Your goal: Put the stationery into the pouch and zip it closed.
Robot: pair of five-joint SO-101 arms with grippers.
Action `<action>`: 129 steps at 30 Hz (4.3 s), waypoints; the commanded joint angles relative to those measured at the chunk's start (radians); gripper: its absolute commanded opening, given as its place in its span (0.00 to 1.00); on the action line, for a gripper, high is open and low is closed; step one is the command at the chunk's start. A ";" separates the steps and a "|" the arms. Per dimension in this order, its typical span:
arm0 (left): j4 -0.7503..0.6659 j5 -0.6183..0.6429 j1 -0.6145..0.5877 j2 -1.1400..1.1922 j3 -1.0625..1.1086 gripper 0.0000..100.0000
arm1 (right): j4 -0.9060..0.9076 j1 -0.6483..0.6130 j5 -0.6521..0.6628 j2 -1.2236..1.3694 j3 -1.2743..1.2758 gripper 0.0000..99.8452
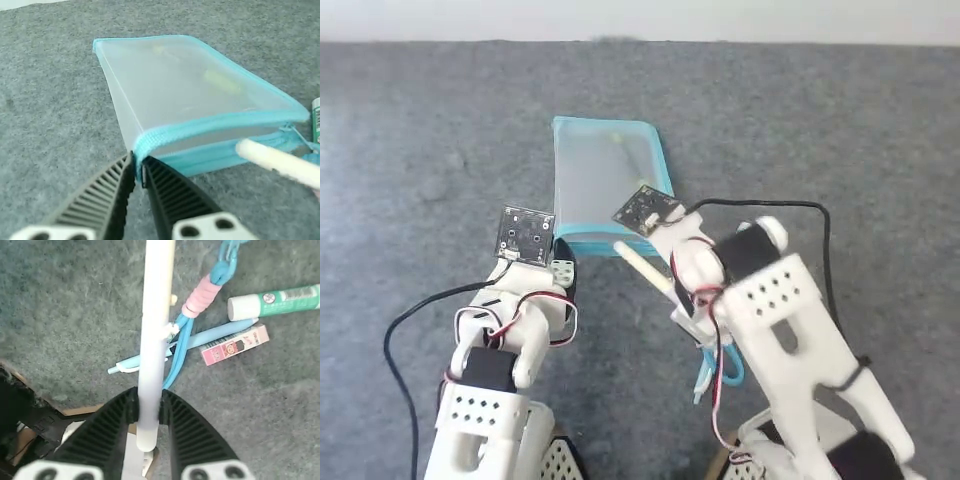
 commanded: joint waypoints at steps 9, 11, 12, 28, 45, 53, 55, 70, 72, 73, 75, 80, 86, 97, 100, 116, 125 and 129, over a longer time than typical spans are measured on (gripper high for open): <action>-0.040 0.009 0.006 0.003 -0.002 0.01 | -0.054 -0.008 -0.157 0.484 -0.595 0.01; -0.040 0.009 0.008 0.003 -0.002 0.01 | -0.073 -0.010 -0.187 0.565 -0.690 0.01; -0.040 0.009 0.008 0.003 -0.002 0.01 | -0.085 -0.010 -0.199 0.599 -0.730 0.01; -0.040 0.009 0.006 0.003 -0.002 0.01 | -0.012 -0.070 -0.244 0.458 -0.850 0.25; 0.032 0.011 0.002 0.002 -0.116 0.01 | -0.590 0.166 -0.218 -0.298 0.316 0.25; 0.092 0.011 0.002 -0.017 -0.193 0.01 | -0.644 0.166 -0.196 -0.478 0.595 0.25; 0.094 0.014 0.002 -0.058 -0.185 0.01 | -0.670 0.166 -0.198 -0.478 0.643 0.25; 0.095 0.011 -0.258 -0.284 -0.018 0.10 | -0.688 0.127 -0.199 -0.378 0.516 0.25; 0.095 0.011 -0.258 -0.284 -0.018 0.10 | -0.691 0.077 -0.199 -0.283 0.471 0.25; 0.095 0.011 -0.259 -0.284 -0.018 0.10 | -0.691 0.048 -0.199 -0.232 0.437 0.25; 0.097 0.009 -0.261 -0.284 -0.016 0.10 | -0.688 0.012 -0.199 -0.124 0.356 0.25; 0.095 0.003 -0.261 -0.290 0.002 0.10 | -0.673 -0.004 -0.192 0.142 0.186 0.25; 0.071 0.003 -0.259 -0.287 0.016 0.10 | -0.719 -0.036 -0.161 0.294 0.170 0.25; 0.017 -0.029 -0.259 -0.290 0.058 0.10 | -0.754 -0.036 -0.157 0.455 0.169 0.25; 0.018 -0.029 -0.259 -0.290 0.058 0.10 | -0.766 -0.036 -0.158 0.481 0.166 0.25; 0.018 -0.029 -0.258 -0.285 0.059 0.10 | -0.719 0.024 -0.161 0.466 0.129 0.01; 0.032 -0.031 -0.253 -0.285 0.053 0.11 | -0.412 0.110 -0.163 0.120 -0.055 0.01; 0.087 -0.031 -0.236 -0.284 0.021 0.18 | -0.312 0.110 -0.164 0.008 -0.164 0.01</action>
